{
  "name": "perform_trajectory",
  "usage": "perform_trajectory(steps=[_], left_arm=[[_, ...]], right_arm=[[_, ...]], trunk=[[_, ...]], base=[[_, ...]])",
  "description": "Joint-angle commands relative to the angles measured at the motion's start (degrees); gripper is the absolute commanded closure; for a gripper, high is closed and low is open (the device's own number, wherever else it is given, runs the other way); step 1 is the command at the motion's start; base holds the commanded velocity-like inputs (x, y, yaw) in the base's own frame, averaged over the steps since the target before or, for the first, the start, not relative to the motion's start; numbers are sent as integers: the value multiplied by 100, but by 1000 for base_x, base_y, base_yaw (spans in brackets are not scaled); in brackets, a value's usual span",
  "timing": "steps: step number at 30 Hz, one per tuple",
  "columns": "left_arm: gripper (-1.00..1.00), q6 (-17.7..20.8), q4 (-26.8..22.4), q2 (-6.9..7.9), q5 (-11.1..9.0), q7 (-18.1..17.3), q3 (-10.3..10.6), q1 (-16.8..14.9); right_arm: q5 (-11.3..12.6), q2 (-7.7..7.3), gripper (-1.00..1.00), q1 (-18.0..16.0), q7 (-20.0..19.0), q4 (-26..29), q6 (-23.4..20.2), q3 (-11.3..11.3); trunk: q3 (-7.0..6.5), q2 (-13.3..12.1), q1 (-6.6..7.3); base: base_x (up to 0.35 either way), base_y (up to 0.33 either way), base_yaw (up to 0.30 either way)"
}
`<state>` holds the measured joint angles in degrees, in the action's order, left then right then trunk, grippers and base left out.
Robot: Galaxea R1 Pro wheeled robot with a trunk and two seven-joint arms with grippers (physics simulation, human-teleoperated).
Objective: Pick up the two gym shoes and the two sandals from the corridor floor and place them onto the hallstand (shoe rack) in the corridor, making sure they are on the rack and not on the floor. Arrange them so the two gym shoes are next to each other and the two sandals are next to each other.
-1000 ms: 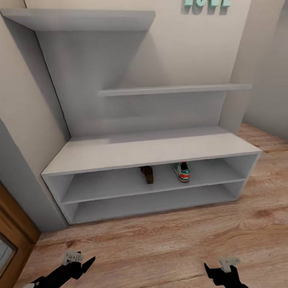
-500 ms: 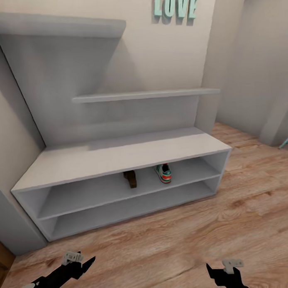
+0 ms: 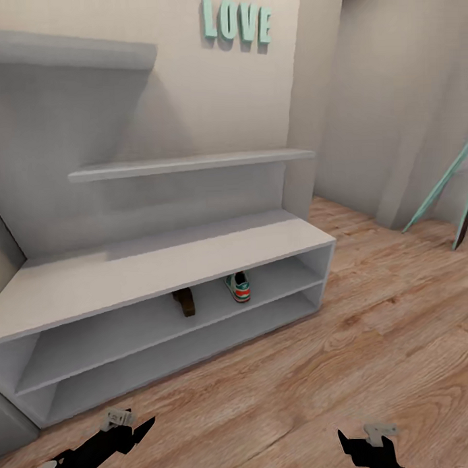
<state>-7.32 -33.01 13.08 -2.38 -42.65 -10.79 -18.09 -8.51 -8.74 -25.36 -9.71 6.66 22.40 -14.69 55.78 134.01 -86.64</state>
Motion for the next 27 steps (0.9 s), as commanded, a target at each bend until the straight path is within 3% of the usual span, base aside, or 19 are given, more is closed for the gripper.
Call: perform_trajectory(steps=[1,10,21,22,23,27], left_arm=[[-100,-6,4,1,-20,-28,-11,-1],[-100,-14,3,0,-48,-11,-12,-1],[-100,-68,137,-29,-82,831,-12,-5],[-100,-110,161,-33,-92,908,-11,-6],[-100,-413,270,-49,-161,1138,-11,-4],[-100,-800,440,-61,-328,1324,-13,4]], right_arm=[[-54,-1,-100,-5,-22,-7,19,-51],[-54,-3,-100,-4,-22,-7,19,-52],[-54,3,-100,-4,-22,-14,19,-52],[-54,3,-100,-4,-22,-15,19,-52],[-54,3,-100,-4,-22,-15,19,-52],[-54,3,-100,-4,-21,-15,19,-52]], trunk=[[-13,-39,24],[-13,-39,24],[-13,-39,24],[-13,-39,24],[-13,-39,24],[-13,-39,24]], base=[[0,0,-300],[0,0,-300],[0,0,-300],[0,0,-300],[0,0,-300],[0,0,-300]])
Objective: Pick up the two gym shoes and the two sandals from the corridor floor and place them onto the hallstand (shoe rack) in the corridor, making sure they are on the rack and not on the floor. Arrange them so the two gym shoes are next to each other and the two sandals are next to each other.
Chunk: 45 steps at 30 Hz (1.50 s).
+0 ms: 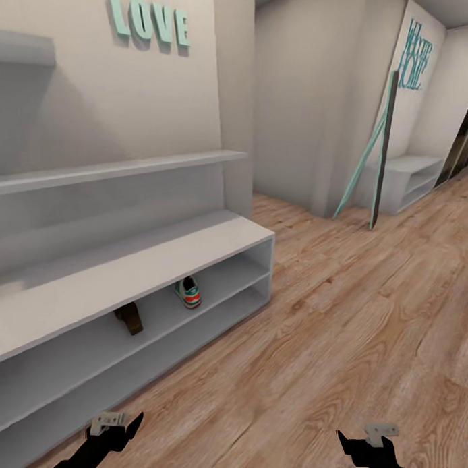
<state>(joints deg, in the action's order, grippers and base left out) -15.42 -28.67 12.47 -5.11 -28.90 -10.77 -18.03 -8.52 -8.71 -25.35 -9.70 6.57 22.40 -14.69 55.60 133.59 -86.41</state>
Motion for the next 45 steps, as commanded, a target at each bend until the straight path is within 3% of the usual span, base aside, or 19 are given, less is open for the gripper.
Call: perform_trajectory(steps=[1,8,11,20,45], left_arm=[[-100,-78,70,-3,-113,3,-15,0],[-100,-628,768,-56,-507,411,-6,9],[-100,-778,912,-69,-534,442,-5,9],[-100,-950,1241,-81,-525,463,2,10],[-100,-976,1294,-130,-493,464,5,10]], right_arm=[[-53,1,-100,-5,-22,-7,19,-52],[-53,7,-100,2,-23,-7,19,-52],[-53,6,-100,3,-23,-7,19,-52],[-53,8,-100,8,-21,-7,19,-52],[-53,9,-100,12,-19,-7,27,-52]], trunk=[[5,2,1],[5,2,1],[5,2,1],[5,2,1],[5,2,1]], base=[[0,0,-300],[0,0,-300],[0,0,-300],[0,0,-300],[58,-29,-300]])
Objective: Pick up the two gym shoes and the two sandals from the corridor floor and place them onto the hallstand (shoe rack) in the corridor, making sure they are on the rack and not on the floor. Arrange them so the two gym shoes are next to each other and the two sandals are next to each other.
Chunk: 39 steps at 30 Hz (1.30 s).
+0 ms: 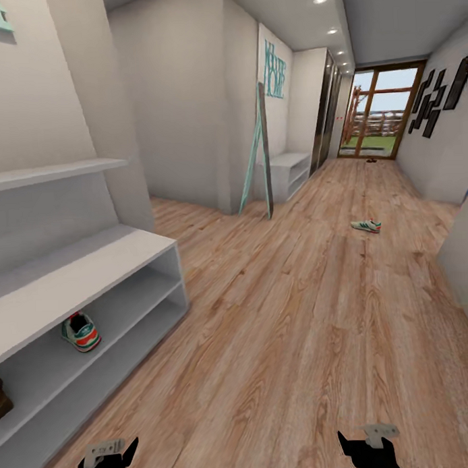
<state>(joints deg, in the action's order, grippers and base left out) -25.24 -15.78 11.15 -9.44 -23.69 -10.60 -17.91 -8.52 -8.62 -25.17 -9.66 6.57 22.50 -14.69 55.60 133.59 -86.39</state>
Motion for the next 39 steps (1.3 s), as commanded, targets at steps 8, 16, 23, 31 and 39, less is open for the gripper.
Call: perform_trajectory(steps=[8,16,23,31,39], left_arm=[[-100,1,13,1,-65,-57,-12,-2],[-100,1,13,-7,-58,-57,-12,-2],[-100,1,13,-8,-59,-57,-12,-2],[-100,1,13,-8,-63,-57,-12,-2],[-100,1,13,-8,-78,-57,-12,-2]], right_arm=[[-53,1,-100,-5,-20,-6,18,-52],[-53,1,-100,-5,-20,-6,18,-52],[-52,1,-100,13,-19,-6,21,-52],[-50,1,-100,21,-18,-6,35,-52],[-53,1,-100,21,-21,-6,35,-52]], trunk=[[5,2,-1],[5,2,-1],[5,2,-1],[5,2,-1],[5,2,-1]], base=[[256,-159,-300],[281,-152,-300],[288,-139,-300],[302,-118,-300],[322,-46,-300]])
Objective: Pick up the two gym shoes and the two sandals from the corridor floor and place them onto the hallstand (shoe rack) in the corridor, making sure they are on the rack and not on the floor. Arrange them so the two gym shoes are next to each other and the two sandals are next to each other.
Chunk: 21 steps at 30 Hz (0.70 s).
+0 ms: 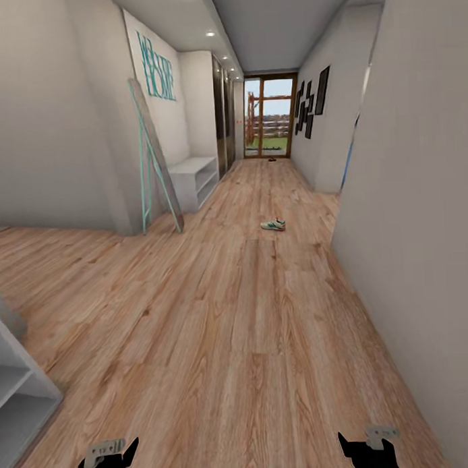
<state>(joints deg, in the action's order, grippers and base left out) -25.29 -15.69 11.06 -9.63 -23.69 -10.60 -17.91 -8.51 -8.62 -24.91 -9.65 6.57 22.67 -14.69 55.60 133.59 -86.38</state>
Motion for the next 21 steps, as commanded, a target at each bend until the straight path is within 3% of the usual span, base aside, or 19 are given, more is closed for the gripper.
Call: perform_trajectory(steps=[1,21], left_arm=[[-100,7,5,1,-61,-56,-12,-2],[-100,7,118,4,-90,-56,-12,-2]], right_arm=[[-54,1,-100,-5,-24,-7,19,-51],[-54,9,-100,-5,-25,-7,18,-51]], trunk=[[5,2,-2],[5,2,-2]], base=[[333,-6,-263],[336,-1,-25]])
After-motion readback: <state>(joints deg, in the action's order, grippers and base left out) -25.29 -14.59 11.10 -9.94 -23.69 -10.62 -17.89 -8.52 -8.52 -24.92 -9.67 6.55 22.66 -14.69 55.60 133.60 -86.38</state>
